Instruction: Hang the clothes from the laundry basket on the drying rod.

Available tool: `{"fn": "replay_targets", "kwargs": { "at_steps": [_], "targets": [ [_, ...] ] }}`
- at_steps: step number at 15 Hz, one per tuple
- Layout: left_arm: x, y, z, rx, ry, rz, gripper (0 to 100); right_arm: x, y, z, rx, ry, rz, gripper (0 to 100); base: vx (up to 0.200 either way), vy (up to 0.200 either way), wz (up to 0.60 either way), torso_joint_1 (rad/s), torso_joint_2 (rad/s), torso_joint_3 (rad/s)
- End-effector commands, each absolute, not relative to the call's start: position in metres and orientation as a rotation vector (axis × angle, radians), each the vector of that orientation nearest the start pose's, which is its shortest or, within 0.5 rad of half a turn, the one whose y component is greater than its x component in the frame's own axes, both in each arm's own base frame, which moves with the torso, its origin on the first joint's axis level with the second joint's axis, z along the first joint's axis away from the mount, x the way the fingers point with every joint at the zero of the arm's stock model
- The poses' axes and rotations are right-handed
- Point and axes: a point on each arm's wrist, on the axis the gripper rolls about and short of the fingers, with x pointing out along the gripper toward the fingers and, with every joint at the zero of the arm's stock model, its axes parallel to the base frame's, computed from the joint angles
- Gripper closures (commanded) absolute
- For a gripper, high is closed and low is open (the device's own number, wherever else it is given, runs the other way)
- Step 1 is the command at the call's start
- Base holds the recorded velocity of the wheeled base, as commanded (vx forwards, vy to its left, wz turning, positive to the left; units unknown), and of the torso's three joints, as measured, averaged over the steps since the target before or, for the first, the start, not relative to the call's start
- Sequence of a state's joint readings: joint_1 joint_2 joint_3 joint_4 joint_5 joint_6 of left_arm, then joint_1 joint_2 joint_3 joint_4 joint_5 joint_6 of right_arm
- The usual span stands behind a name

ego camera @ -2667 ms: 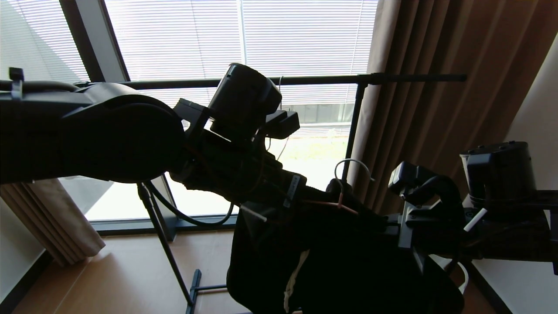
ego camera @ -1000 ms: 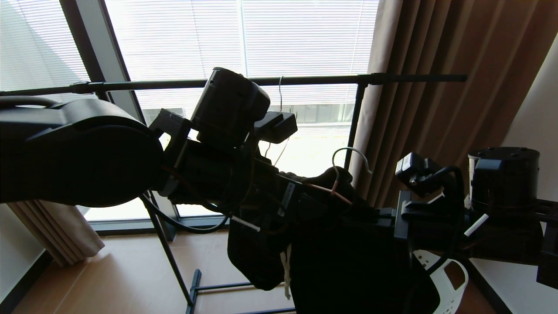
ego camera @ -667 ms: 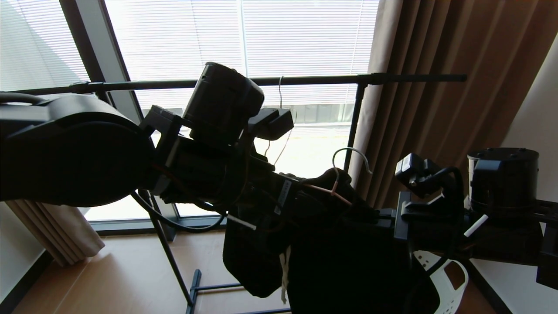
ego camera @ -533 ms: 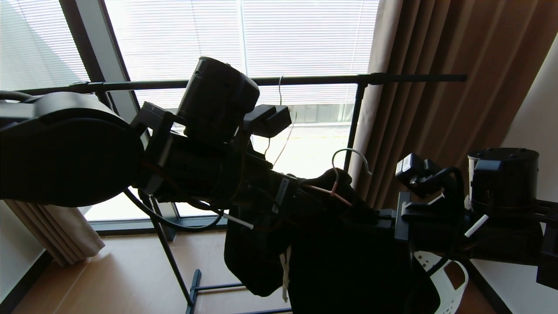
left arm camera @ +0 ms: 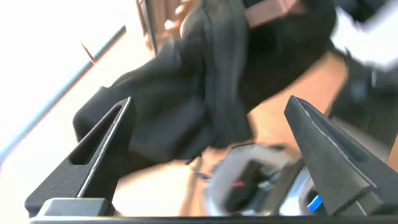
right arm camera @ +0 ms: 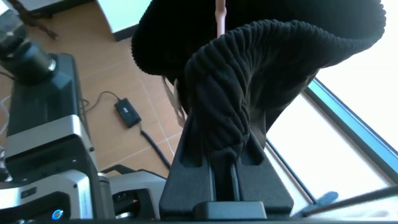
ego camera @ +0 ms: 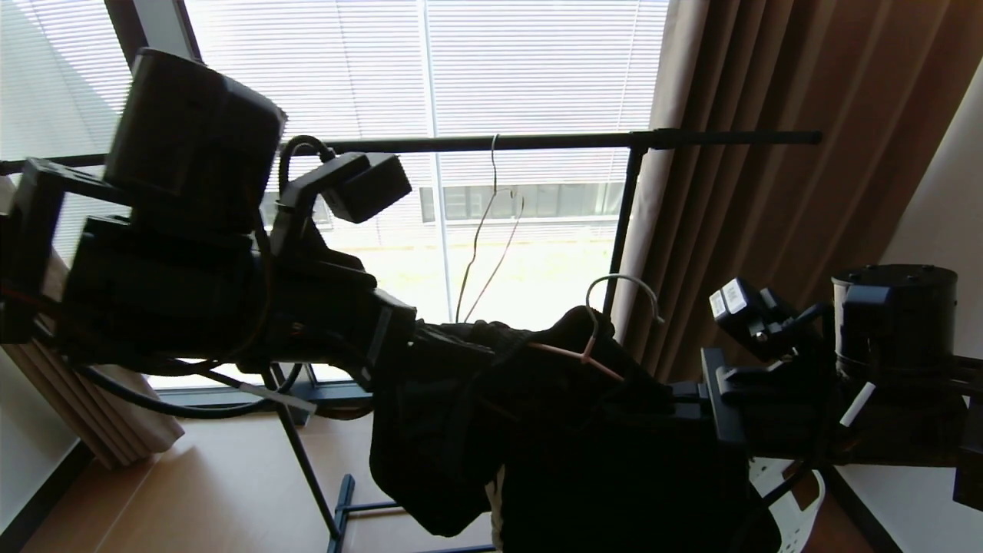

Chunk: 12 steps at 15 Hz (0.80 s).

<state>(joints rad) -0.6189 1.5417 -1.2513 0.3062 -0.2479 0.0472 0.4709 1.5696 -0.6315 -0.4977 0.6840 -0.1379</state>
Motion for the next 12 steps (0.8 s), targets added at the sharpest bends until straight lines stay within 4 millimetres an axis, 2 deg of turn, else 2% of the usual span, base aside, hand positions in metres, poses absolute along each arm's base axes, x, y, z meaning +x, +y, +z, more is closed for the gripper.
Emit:
{"fn": "replay_targets", "kwargs": {
  "at_steps": [1,3,5,8,9,12],
  "targets": [
    [0.193,-0.113,0.273,0.230,0.471,-0.929,0,0.220,0.123,0.166,-0.072,0.363,1.159,100,0.000,0.000,0.00,0.000,0.00,0.000],
    [0.197,-0.090,0.270,0.320,0.371,-1.050,0,0.222,0.124,0.167,-0.103,0.343,1.168,100,0.000,0.000,0.00,0.000,0.00,0.000],
    [0.204,-0.082,0.260,0.405,0.286,-1.168,0,0.222,0.125,0.165,-0.140,0.330,1.183,100,0.000,0.000,0.00,0.000,0.00,0.000],
    [0.220,-0.089,0.231,0.487,0.205,-1.285,0,0.217,0.131,0.166,-0.164,0.314,1.215,100,0.000,0.000,0.00,0.000,0.00,0.000],
    [0.232,-0.093,0.215,0.522,0.109,-1.371,0,0.214,0.136,0.166,-0.168,0.311,1.238,100,0.000,0.000,0.00,0.000,0.00,0.000],
    [0.246,-0.100,0.202,0.507,0.077,-1.425,0,0.208,0.146,0.167,-0.176,0.307,1.283,100,0.000,0.000,0.00,0.000,0.00,0.000]
  ]
}}
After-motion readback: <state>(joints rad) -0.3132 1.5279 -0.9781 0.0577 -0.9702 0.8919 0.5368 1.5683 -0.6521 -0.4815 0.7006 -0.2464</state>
